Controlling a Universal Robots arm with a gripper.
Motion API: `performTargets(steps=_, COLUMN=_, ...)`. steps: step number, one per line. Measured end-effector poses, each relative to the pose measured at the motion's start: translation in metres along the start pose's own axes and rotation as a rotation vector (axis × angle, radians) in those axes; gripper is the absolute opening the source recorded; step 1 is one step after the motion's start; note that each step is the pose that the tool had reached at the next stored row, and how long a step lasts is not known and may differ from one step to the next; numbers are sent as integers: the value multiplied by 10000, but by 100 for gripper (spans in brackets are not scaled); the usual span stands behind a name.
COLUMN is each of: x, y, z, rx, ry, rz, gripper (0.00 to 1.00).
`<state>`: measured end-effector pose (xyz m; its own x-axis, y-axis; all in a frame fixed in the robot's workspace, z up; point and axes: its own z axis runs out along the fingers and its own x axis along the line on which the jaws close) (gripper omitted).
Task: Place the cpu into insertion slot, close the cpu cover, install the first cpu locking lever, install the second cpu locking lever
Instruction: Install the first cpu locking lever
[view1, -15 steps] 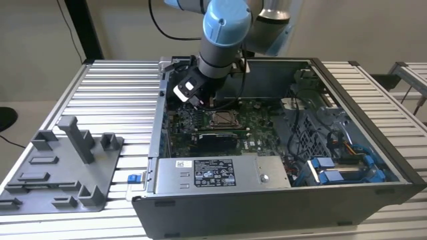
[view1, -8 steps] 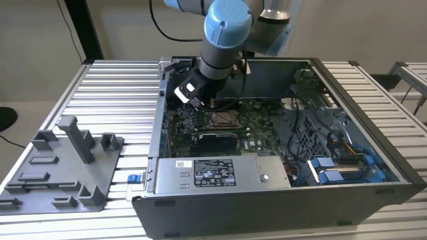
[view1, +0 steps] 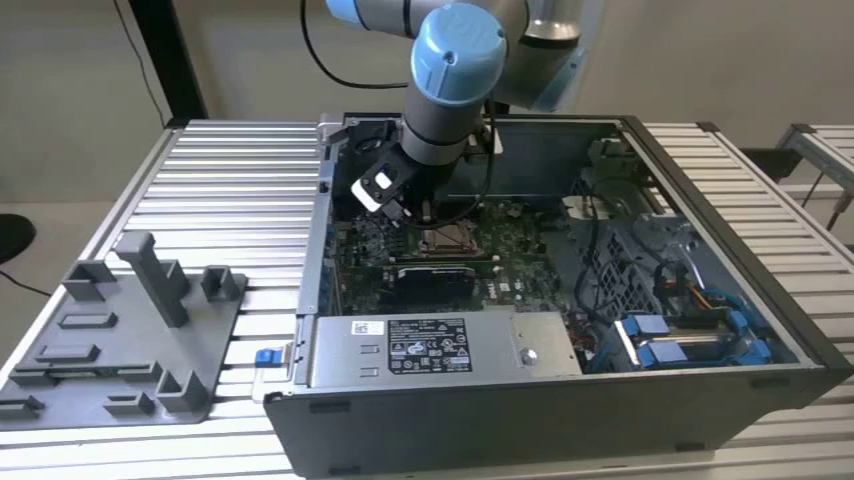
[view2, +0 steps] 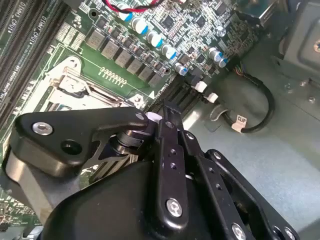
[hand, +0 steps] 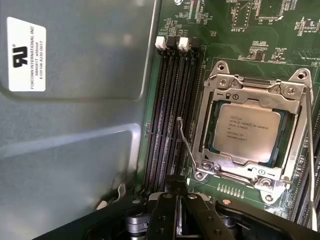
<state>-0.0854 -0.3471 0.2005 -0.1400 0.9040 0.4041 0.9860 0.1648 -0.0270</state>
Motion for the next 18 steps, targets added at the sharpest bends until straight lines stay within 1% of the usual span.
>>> performTargets(steps=3, x=-15, y=2, z=10, rx=-1, ry=0, rz=0, gripper=0)
performTargets(steps=4, x=-42, y=-2, z=10, rx=-2, ry=1, rz=0, gripper=0)
performTargets(steps=5, x=-49, y=8, z=18, rx=-13, ry=3, rz=24, gripper=0)
performTargets(steps=6, x=-56, y=34, z=20, rx=-19, ry=2, rz=41, gripper=0)
performTargets(steps=8, x=-61, y=53, z=22, rx=-21, ry=1, rz=47, gripper=0)
performTargets(steps=12, x=-58, y=62, z=18, rx=-21, ry=2, rz=48, gripper=0)
performTargets(steps=15, x=-32, y=60, z=-36, rx=-20, ry=1, rz=47, gripper=0)
performTargets(steps=17, x=-31, y=59, z=-36, rx=-21, ry=-1, rz=48, gripper=0)
performTargets(steps=18, x=-34, y=60, z=-30, rx=-25, ry=-15, rz=57, gripper=0)
